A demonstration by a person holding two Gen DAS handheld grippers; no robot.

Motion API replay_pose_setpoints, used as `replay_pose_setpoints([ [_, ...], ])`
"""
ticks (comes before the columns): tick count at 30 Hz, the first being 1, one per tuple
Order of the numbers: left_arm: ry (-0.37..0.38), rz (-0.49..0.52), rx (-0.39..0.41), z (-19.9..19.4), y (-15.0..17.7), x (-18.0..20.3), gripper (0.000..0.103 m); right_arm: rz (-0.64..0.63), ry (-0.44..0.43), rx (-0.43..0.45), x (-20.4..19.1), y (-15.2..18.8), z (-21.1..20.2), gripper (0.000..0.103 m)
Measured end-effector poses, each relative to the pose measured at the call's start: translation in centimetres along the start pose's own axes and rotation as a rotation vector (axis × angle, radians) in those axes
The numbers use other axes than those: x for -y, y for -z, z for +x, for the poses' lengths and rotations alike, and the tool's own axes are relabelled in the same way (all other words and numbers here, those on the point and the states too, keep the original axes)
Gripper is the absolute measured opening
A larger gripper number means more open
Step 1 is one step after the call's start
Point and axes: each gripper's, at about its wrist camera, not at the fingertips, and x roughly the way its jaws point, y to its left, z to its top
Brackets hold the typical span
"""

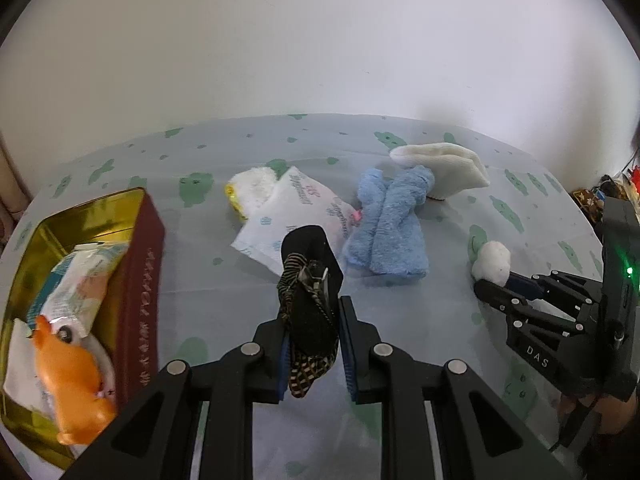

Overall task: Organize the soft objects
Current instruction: 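Carry the black pouch into the tin with the left tool and release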

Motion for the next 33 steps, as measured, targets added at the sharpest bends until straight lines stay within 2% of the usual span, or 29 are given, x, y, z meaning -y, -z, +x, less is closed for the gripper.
replay_pose_setpoints([
  [8, -0.036, -0.025, 0.004, -2.2, 0.0, -2.0, 0.021, 0.0, -0.001, 0.0, 0.0, 0.0, 0.0, 0.022],
  [12, -0.063, -0.041, 0.031, -3.7, -0.1, -3.3, 0.021, 0.0, -0.001, 0.0, 0.0, 0.0, 0.0, 0.022],
  [19, -0.173, -0.06, 0.052, -5.2, -0.4, -5.5, 0.021, 0.0, -0.001, 0.0, 0.0, 0.0, 0.0, 0.022],
  [28, -0.246, -0.152, 0.044, -6.5, -0.4, -10.1, 0.021, 0.0, -0.001, 0.0, 0.0, 0.0, 0.0, 0.022],
  [33, -0.299, -0.166, 0.039, -6.5, -0.6, -12.2, 0.021, -0.001, -0.001, 0.0, 0.0, 0.0, -0.1, 0.022],
])
